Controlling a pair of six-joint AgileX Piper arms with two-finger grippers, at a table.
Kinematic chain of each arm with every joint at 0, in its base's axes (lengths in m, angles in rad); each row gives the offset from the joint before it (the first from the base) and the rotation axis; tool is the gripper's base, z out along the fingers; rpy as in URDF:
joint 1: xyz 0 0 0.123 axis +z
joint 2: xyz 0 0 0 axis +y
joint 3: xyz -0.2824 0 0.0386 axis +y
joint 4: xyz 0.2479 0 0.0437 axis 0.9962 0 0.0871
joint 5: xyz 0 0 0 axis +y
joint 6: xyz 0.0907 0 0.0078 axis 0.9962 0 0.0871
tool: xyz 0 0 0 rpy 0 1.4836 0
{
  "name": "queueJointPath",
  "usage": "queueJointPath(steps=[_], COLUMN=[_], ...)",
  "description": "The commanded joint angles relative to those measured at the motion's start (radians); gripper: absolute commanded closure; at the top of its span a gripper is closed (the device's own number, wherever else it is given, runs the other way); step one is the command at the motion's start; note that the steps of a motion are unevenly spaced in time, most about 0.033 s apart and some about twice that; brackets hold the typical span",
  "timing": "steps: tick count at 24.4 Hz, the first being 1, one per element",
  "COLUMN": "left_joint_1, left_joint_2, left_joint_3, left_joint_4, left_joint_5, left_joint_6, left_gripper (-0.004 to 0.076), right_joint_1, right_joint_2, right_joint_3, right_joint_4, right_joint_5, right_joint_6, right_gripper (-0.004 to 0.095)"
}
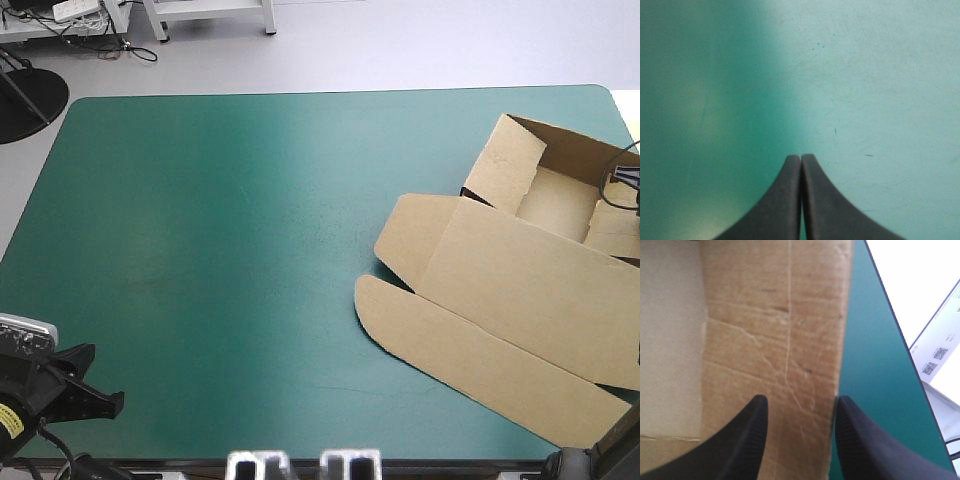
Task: Fold the box
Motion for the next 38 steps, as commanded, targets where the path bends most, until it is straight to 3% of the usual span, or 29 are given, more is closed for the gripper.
queueJointPath(steps=[1, 9, 12, 16, 20, 27, 31, 38], left_joint_1=[-0.006, -0.006, -0.006, -0.006, -0.006, -0.006, -0.006, -0.006], left_joint_2=[0.011, 0.011, 0.011, 0.011, 0.011, -0.001, -0.105, -0.23], left_joint_3=[-0.023, -0.023, -0.023, -0.023, -0.023, -0.016, 0.078, 0.154], left_joint_4=[0.022, 0.047, 0.047, 0.047, 0.048, 0.052, 0.052, 0.041], left_joint_5=[-0.051, -0.053, -0.053, -0.053, -0.064, -0.106, -0.129, -0.129], left_joint_6=[-0.008, -0.005, -0.005, -0.005, 0.001, 0.022, 0.022, 0.008], left_gripper=[0.0733, 0.0733, 0.0733, 0.0733, 0.0733, 0.0733, 0.0733, 0.0733], right_joint_1=[-0.008, -0.008, -0.008, -0.008, 0.005, 0.13, 0.232, 0.264], right_joint_2=[-0.052, -0.126, -0.179, -0.239, -0.346, -0.594, -0.808, -1.062], right_joint_3=[-0.028, -0.028, -0.028, -0.026, 0.05, 0.375, 0.58, 0.826], right_joint_4=[0.007, 0.043, 0.077, 0.187, 0.307, 0.29, 0.28, 0.247], right_joint_5=[0.011, 0.011, 0.011, 0.011, 0.011, -0.018, -0.086, -0.157], right_joint_6=[-0.017, -0.074, -0.08, -0.089, -0.154, -0.164, -0.161, -0.153], right_gripper=[0.046, 0.0463, 0.051, 0.0671, 0.0924, 0.0926, 0.0927, 0.0927])
